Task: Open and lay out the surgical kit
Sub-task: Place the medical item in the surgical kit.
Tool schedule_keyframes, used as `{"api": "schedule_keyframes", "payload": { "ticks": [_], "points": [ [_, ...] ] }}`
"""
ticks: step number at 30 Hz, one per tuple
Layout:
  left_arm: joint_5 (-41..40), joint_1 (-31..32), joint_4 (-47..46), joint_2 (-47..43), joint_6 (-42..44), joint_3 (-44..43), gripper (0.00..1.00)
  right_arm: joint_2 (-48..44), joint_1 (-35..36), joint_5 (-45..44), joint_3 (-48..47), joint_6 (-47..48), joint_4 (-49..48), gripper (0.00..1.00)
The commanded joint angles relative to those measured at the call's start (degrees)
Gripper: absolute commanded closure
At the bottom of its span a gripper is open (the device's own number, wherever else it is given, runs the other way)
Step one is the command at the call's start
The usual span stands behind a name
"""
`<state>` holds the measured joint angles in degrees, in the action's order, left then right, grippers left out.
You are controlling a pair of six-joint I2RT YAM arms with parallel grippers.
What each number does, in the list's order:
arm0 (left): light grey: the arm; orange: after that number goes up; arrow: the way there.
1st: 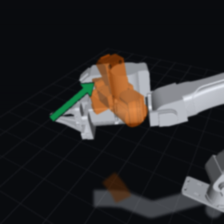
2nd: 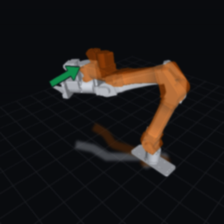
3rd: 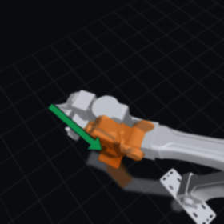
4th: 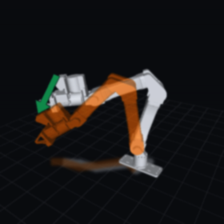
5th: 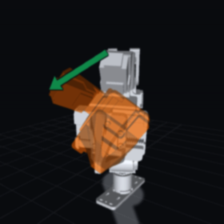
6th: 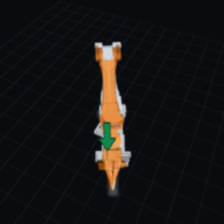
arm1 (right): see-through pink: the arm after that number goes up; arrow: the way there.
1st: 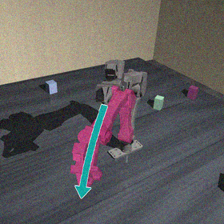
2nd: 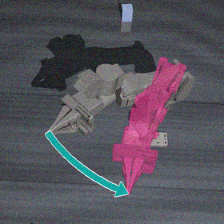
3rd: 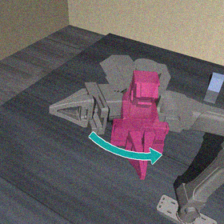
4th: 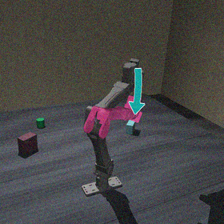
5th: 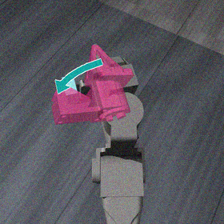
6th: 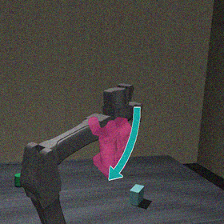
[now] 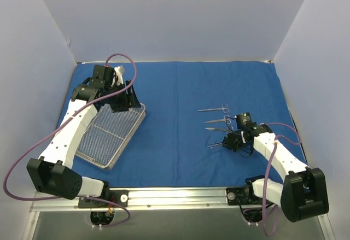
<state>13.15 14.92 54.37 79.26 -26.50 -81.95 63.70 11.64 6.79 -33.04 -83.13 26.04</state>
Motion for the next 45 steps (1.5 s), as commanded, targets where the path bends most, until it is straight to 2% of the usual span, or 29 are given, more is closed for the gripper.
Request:
{"api": "schedule_keyframes", "payload": {
  "ticks": [1,11,38,45],
  "points": [
    [0.8,0.3,-1.7,-1.7,0.4,-1.7,0.33,0.9,-0.6,-4.2,-0.5,-2.4,2.7,1.0],
    [0.9,0.2,-1.9,-1.2,0.5,-1.4,0.33,-0.8,-1.8,-1.7,5.4,-6.9,3.4,1.0],
    [2.8,0.2,-2.9,1.1,0.9,-1.0,0.33,5.1,-2.0,-1.6,7.5,-8.7,-5.5,1.0],
    [2.8,0.2,-3.0,1.1,1.1,-0.3,0.33,4.9,-2.3,-2.0,7.4,-7.7,-3.2,0.94]
  ]
}}
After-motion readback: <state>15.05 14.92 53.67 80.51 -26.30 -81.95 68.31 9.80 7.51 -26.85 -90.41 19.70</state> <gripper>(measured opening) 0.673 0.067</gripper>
